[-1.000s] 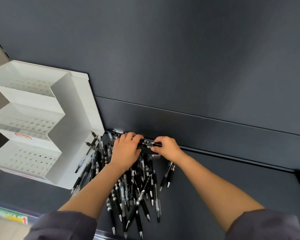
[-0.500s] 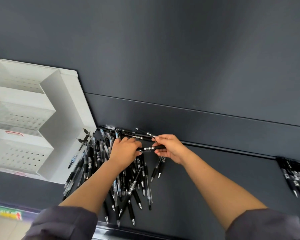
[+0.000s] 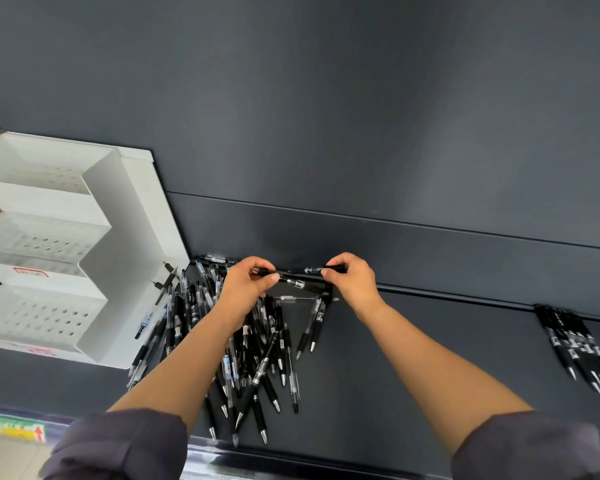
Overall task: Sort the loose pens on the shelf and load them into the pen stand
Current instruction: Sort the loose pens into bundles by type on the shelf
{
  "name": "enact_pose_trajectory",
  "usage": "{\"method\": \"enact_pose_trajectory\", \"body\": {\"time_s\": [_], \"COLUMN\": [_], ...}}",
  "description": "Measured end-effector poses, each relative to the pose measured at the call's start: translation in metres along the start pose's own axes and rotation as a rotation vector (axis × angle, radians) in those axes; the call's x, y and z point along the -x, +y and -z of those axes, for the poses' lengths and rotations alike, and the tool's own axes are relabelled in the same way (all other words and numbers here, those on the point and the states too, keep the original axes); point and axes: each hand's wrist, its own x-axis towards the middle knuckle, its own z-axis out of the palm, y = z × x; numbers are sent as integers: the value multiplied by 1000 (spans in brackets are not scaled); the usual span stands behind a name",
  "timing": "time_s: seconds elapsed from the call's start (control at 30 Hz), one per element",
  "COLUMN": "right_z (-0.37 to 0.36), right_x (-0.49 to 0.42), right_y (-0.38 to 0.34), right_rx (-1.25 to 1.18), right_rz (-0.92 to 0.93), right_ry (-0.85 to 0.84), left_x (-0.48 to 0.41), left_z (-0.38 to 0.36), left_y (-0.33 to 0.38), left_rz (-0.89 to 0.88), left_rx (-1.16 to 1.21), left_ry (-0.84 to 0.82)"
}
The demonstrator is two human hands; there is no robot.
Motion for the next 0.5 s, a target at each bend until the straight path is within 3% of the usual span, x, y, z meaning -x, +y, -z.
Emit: {"method": "enact_pose_trajectory", "body": {"time_s": [0.13, 0.3, 0.5], "right_z": [2, 8, 10], "right_x": [3, 6, 21], "right_y": [-5, -8, -14], "right_rx": [-228, -285, -200], "right_rz": [5, -3, -122], "right_ry": [33, 85, -224], "left_x": [4, 5, 4], "left_z": [-3, -11, -42], "left_y": [4, 10, 17], "left_rz": [11, -41, -58], "left_rx": [181, 185, 135], "left_ry": [53, 33, -64]}}
